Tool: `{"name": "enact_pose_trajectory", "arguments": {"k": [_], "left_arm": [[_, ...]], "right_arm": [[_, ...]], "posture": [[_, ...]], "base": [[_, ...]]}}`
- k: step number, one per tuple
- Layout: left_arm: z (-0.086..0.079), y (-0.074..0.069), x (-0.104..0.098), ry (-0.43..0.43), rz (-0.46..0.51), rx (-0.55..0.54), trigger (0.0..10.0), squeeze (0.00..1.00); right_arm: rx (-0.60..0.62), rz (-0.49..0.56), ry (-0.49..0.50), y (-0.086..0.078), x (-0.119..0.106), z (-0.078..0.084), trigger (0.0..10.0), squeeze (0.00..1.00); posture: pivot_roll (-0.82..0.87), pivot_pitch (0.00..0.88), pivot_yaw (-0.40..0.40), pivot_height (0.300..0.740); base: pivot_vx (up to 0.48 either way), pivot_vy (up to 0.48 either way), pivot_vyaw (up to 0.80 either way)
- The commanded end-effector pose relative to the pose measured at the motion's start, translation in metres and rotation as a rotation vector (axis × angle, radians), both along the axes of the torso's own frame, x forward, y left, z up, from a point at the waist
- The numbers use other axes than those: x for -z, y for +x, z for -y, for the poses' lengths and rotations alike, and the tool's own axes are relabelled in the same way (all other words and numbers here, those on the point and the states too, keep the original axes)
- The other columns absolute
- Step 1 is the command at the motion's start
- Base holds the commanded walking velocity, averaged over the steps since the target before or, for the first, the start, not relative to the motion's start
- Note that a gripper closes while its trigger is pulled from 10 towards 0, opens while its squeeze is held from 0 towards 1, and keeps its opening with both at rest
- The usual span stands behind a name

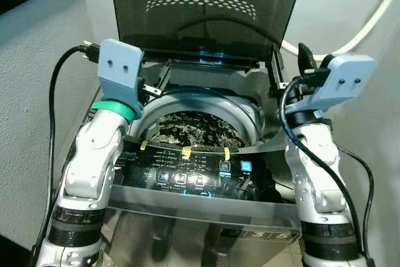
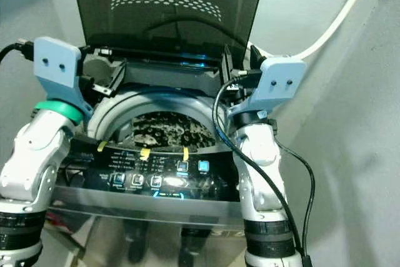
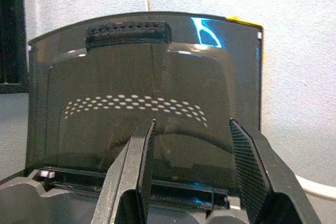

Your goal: Clothes washing

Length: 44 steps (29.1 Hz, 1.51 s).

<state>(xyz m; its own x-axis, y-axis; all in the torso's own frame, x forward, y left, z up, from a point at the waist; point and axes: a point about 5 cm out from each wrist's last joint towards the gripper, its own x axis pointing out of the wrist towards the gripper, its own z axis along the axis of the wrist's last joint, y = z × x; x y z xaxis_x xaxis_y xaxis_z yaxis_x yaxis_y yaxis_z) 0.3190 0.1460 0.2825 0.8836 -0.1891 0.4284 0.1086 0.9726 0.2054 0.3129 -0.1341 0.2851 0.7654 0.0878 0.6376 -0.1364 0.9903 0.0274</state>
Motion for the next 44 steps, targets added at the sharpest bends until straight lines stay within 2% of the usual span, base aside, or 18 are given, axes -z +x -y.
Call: {"name": "enact_pose_trajectory", "arguments": {"k": [1,8,10,14,20,21,22,27,29,31,36,44], "left_arm": [[-0.001,-0.002,0.004,0.002,-0.017,0.001,10.0,0.00],[-0.004,-0.005,0.004,0.004,-0.016,-0.016,10.0,0.00],[-0.008,-0.007,0.008,0.008,-0.022,-0.040,10.0,0.00],[-0.008,-0.011,0.016,0.005,-0.042,-0.035,10.0,0.00],[-0.016,-0.006,0.010,0.049,-0.025,-0.058,10.0,0.00],[-0.018,-0.005,0.009,0.021,-0.032,-0.067,10.0,0.00],[-0.015,-0.005,0.007,0.018,-0.026,-0.058,10.0,0.00],[-0.010,-0.007,0.004,0.025,-0.013,-0.041,10.0,0.00],[-0.009,-0.008,0.006,0.016,-0.018,-0.047,10.0,0.00],[-0.004,-0.012,0.010,0.032,-0.034,-0.018,10.0,0.00],[-0.007,-0.010,0.010,0.022,-0.037,-0.031,10.0,0.00],[-0.007,-0.007,0.001,0.028,-0.010,-0.028,10.0,0.00]], "right_arm": [[0.001,-0.007,-0.001,0.003,0.001,0.003,10.0,0.00],[-0.001,-0.028,0.017,0.001,0.006,-0.004,10.0,0.00],[-0.030,-0.046,-0.020,-0.001,0.013,-0.007,10.0,0.00],[-0.021,-0.045,-0.029,-0.002,0.015,-0.001,10.0,0.00],[0.009,-0.031,-0.004,0.004,0.008,0.000,10.0,0.00],[0.007,-0.026,-0.016,0.004,0.007,-0.001,10.0,0.00],[-0.002,-0.025,-0.015,0.003,0.006,-0.002,10.0,0.00],[-0.017,-0.027,-0.010,0.002,0.004,-0.004,10.0,0.00],[-0.019,-0.033,-0.025,0.002,0.008,-0.004,10.0,0.00],[-0.006,-0.034,0.008,0.003,0.007,-0.003,10.0,0.00],[0.000,-0.029,0.003,0.004,0.008,-0.004,10.0,0.00],[-0.002,-0.044,-0.003,0.003,0.010,-0.005,10.0,0.00]], "posture": [[0.16,0.000,-0.002,0.740],[0.17,0.022,-0.021,0.740],[0.17,0.019,-0.015,0.740],[0.18,0.005,-0.010,0.740],[0.17,0.007,0.004,0.740],[0.16,0.019,-0.004,0.740],[0.18,0.029,-0.024,0.740],[0.18,0.029,-0.024,0.740],[0.19,0.019,-0.010,0.740],[0.20,0.006,-0.008,0.740],[0.19,0.005,0.010,0.740],[0.19,0.040,-0.028,0.740]], "base": [[0.000,0.000,0.00],[0.000,0.000,0.00],[0.000,0.000,0.00],[0.000,0.000,0.00],[0.000,0.000,0.00],[0.000,0.000,0.00],[0.000,0.000,0.00],[0.000,0.000,0.00],[0.000,0.000,0.00],[0.000,0.000,0.00],[0.000,0.000,0.00],[0.000,0.000,0.00]]}}
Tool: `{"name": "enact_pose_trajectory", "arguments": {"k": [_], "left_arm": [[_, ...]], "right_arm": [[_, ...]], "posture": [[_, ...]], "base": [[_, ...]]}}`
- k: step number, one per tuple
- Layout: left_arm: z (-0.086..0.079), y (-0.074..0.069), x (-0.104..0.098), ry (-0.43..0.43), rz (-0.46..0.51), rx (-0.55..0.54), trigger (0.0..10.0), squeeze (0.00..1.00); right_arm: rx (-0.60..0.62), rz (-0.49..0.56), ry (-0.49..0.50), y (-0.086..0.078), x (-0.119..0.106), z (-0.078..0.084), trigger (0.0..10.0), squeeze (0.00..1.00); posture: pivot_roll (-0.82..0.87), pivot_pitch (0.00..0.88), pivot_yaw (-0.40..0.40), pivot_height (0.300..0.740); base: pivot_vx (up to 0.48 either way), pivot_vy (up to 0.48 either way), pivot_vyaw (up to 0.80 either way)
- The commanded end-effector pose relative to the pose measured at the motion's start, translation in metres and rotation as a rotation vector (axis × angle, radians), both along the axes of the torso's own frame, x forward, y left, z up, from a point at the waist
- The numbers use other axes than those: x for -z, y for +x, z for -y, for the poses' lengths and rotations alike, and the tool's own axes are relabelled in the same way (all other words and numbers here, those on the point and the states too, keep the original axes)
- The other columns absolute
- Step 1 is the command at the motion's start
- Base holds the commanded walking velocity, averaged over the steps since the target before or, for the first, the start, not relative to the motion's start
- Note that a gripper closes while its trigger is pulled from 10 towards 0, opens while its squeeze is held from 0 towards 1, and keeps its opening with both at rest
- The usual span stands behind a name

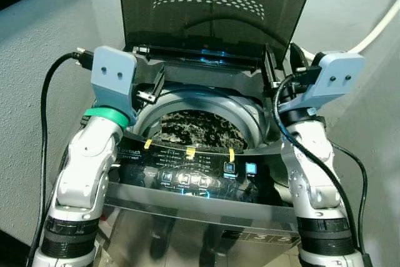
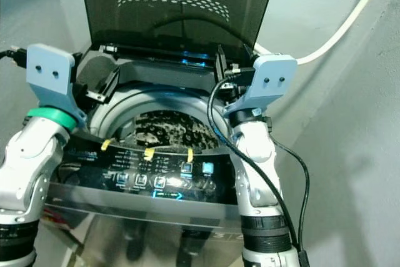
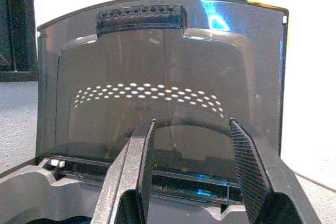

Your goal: Clothes washing

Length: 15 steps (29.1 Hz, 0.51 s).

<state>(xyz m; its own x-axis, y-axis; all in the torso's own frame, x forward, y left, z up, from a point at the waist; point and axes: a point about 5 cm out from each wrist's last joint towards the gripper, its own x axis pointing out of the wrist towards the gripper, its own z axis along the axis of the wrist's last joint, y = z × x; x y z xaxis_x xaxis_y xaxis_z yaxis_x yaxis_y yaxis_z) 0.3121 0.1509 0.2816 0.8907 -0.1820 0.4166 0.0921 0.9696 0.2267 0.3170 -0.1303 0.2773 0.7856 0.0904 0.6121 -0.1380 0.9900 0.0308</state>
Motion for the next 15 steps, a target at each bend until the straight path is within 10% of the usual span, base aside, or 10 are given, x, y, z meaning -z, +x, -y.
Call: {"name": "enact_pose_trajectory", "arguments": {"k": [1,15], "left_arm": [[-0.002,0.000,0.000,0.005,-0.001,-0.009,10.0,0.00],[-0.009,0.001,0.013,-0.115,-0.063,-0.047,10.0,0.00]], "right_arm": [[0.000,-0.012,-0.002,-0.001,0.003,-0.001,10.0,0.00],[-0.089,-0.097,-0.038,0.002,0.019,-0.020,10.0,0.00]], "posture": [[0.19,0.040,-0.028,0.740],[0.17,0.014,-0.031,0.740]], "base": [[0.000,0.000,0.00],[0.000,0.000,0.00]]}}
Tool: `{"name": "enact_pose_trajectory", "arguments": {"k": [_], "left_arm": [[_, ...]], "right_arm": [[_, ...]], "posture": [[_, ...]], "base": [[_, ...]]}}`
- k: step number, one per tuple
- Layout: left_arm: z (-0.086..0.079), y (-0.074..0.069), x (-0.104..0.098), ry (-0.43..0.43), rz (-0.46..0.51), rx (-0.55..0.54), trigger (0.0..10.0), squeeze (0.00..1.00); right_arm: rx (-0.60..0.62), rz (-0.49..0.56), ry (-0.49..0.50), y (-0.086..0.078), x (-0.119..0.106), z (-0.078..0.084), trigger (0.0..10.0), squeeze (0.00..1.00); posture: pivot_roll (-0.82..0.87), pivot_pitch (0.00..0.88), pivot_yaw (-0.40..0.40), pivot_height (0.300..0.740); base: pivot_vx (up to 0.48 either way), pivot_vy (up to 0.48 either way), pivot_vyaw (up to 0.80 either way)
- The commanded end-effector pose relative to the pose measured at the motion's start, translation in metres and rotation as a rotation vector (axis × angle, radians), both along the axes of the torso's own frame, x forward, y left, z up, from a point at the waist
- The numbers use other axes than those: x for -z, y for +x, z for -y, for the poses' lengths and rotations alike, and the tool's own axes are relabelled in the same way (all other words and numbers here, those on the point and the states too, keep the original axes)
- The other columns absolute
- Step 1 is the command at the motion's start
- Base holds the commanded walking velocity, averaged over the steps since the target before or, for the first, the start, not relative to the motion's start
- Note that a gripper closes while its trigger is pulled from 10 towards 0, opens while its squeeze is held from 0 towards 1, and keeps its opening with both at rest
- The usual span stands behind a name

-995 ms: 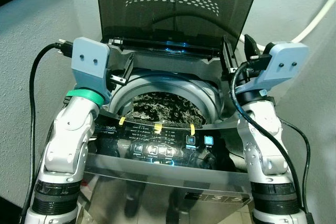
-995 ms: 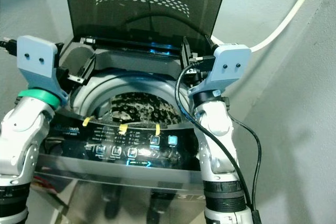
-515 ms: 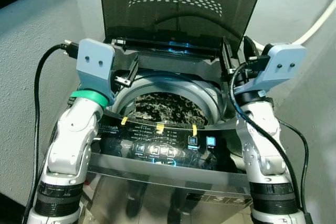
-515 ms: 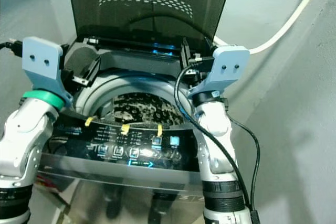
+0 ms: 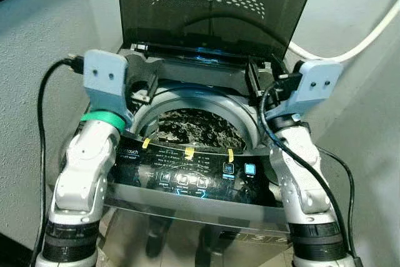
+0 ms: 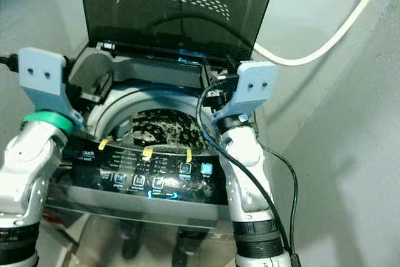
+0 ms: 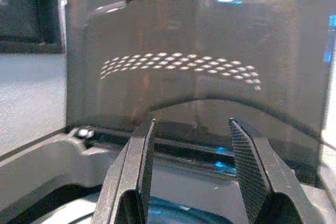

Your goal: Clothes washing

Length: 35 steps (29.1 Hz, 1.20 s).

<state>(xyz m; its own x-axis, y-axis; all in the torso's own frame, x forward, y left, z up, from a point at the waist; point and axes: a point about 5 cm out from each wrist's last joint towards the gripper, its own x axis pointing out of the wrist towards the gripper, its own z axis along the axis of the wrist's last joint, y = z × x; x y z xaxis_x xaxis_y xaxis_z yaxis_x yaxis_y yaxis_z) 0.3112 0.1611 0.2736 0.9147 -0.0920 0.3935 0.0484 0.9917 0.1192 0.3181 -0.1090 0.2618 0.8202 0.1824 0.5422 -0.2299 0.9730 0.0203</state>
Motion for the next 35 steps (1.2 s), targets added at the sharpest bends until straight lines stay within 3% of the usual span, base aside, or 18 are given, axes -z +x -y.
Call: {"name": "enact_pose_trajectory", "arguments": {"k": [1,11,35], "left_arm": [[0.0041,0.0019,0.0062,-0.004,-0.024,0.023,10.0,0.00],[0.0097,0.0048,0.0055,0.000,-0.029,0.050,10.0,0.00],[0.0117,0.0059,0.0072,-0.002,-0.030,0.056,10.0,0.00]], "right_arm": [[0.011,-0.022,-0.005,0.0005,0.0039,0.0030,10.0,0.00],[0.000,-0.030,0.000,-0.0042,0.0067,-0.0022,10.0,0.00],[0.002,-0.034,-0.056,-0.0044,0.0102,-0.0035,10.0,0.00]], "posture": [[0.17,0.010,-0.030,0.740],[0.16,0.002,-0.007,0.740],[0.16,0.000,-0.015,0.740]], "base": [[0.000,0.000,0.00],[-0.136,0.000,0.00],[-0.348,0.000,0.00]]}}
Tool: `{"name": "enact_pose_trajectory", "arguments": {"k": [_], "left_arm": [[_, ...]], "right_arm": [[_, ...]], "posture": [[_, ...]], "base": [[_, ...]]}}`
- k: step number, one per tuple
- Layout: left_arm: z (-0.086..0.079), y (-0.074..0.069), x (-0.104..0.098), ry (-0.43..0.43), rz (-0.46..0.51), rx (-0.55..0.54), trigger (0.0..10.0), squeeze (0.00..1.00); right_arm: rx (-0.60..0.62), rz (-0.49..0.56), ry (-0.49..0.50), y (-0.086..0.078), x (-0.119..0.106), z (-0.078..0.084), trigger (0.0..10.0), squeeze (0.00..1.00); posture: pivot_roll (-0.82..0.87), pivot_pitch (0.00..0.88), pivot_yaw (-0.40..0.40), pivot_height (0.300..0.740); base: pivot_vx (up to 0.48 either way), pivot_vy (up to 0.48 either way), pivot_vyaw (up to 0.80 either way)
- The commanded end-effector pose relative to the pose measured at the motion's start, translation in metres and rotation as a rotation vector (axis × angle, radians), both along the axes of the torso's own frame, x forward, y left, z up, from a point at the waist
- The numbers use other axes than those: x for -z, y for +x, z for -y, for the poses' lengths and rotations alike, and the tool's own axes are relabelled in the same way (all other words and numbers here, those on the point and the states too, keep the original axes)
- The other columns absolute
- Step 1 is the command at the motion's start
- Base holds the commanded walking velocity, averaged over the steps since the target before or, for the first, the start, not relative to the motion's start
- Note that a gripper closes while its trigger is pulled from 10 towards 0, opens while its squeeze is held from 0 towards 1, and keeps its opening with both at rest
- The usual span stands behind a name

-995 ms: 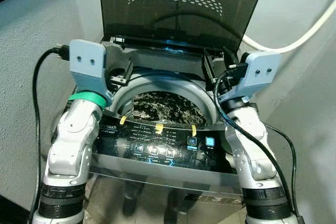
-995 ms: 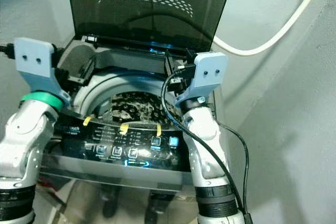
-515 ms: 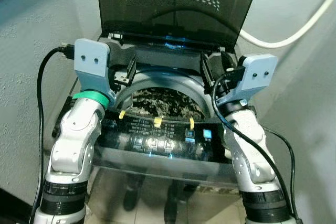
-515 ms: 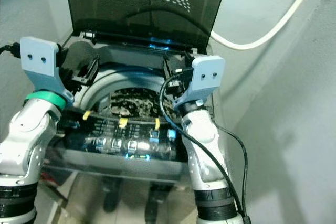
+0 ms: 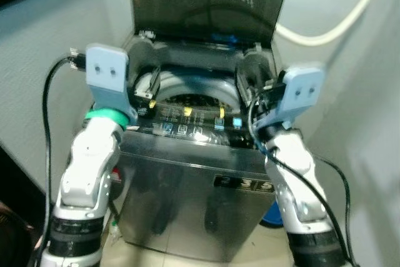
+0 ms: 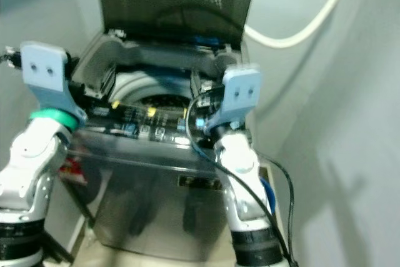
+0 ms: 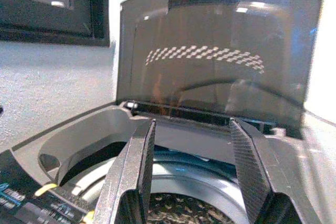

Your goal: Clothes washing

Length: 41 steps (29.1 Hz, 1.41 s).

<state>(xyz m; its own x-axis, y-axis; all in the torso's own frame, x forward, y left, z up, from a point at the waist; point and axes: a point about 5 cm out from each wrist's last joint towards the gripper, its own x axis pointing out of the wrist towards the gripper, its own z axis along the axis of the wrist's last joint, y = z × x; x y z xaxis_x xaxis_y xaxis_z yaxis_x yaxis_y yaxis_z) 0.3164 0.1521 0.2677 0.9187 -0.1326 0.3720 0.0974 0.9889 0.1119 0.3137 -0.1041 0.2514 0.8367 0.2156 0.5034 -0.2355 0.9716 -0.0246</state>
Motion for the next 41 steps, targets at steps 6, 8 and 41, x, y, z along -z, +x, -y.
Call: {"name": "enact_pose_trajectory", "arguments": {"k": [6,8,41], "left_arm": [[0.002,0.001,0.001,0.003,-0.005,0.008,10.0,0.00],[0.002,0.001,0.001,0.003,-0.005,0.008,10.0,0.00],[0.004,-0.016,0.158,0.144,-0.527,0.022,10.0,0.00]], "right_arm": [[0.007,-0.003,-0.016,0.001,0.001,0.000,10.0,0.00],[0.007,-0.003,-0.016,0.001,0.001,0.000,10.0,0.00],[0.107,-0.616,-0.272,-0.017,0.191,0.035,10.0,0.00]], "posture": [[0.15,0.000,-0.014,0.740],[0.15,0.000,-0.014,0.740],[0.16,0.000,-0.016,0.740]], "base": [[-0.359,0.000,0.00],[-0.360,0.000,0.00],[-0.082,0.000,0.38]]}}
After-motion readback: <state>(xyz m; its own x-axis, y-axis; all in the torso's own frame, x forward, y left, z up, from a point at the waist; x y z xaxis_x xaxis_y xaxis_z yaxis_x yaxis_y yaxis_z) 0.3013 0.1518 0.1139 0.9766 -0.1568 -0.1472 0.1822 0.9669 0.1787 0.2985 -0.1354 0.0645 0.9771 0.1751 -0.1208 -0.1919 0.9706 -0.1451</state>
